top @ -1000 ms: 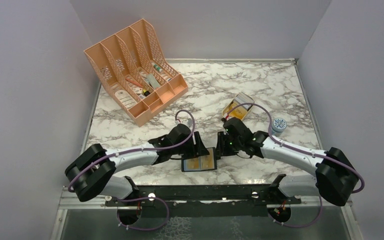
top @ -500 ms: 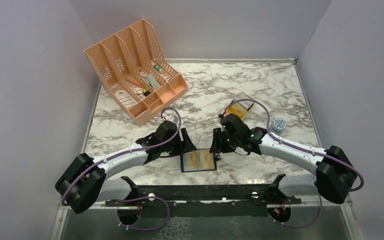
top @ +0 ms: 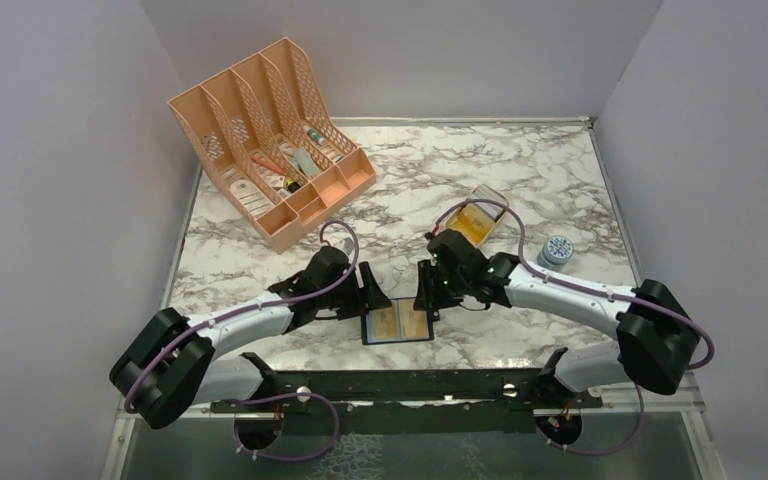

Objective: Put the credit cards into the card holder
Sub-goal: Turn over the card slot in the card holder.

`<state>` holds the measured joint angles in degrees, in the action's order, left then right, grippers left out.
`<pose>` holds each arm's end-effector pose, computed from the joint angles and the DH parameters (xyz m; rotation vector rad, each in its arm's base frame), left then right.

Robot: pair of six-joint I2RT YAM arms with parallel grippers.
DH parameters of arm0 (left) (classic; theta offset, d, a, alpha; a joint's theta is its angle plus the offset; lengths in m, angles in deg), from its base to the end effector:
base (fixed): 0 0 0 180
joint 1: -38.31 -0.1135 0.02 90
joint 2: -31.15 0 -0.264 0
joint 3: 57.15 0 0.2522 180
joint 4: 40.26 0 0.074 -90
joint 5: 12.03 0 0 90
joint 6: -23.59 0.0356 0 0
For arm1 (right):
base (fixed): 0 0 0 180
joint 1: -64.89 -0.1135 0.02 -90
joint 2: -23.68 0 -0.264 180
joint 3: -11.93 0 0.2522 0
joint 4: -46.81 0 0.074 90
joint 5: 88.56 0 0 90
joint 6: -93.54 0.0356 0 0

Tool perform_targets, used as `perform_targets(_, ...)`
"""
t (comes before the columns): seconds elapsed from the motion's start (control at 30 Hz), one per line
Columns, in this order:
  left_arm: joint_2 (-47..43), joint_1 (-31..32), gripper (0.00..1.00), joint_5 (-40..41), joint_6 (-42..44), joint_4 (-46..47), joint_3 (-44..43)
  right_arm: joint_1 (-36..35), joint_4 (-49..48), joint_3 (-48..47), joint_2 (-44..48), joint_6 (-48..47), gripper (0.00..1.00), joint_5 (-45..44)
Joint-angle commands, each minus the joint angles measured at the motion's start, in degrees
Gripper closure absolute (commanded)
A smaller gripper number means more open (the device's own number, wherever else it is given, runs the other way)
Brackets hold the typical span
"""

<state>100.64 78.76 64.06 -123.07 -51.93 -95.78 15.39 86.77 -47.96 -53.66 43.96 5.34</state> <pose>0.1649 -0.1518 0.1580 -0.2255 2.5596 -1.0528 0.1681 0.2006 0.2032 -0.2421 2.7069 0.6268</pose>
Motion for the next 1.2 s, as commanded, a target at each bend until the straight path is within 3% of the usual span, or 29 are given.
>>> perform_targets(0.0, 0.2, -0.4, 0.32, -1.5, -0.3, 2.8, 1.1, -1.4, -3.4, 0.3, -3.3, 0.5, 0.69, 1.6)
perform_targets(0.6, 2.7, -0.4, 0.33, -3.4, -3.6, 8.3, 3.0, -2.0, -6.5, 3.7, -8.5, 0.9, 0.74, 0.2)
perform_targets(1.17, -1.6, -0.3, 0.4, -9.1, -9.4, 17.5, 4.3, -2.2, -7.5, 4.2, -8.3, 1.0, 0.75, 0.5)
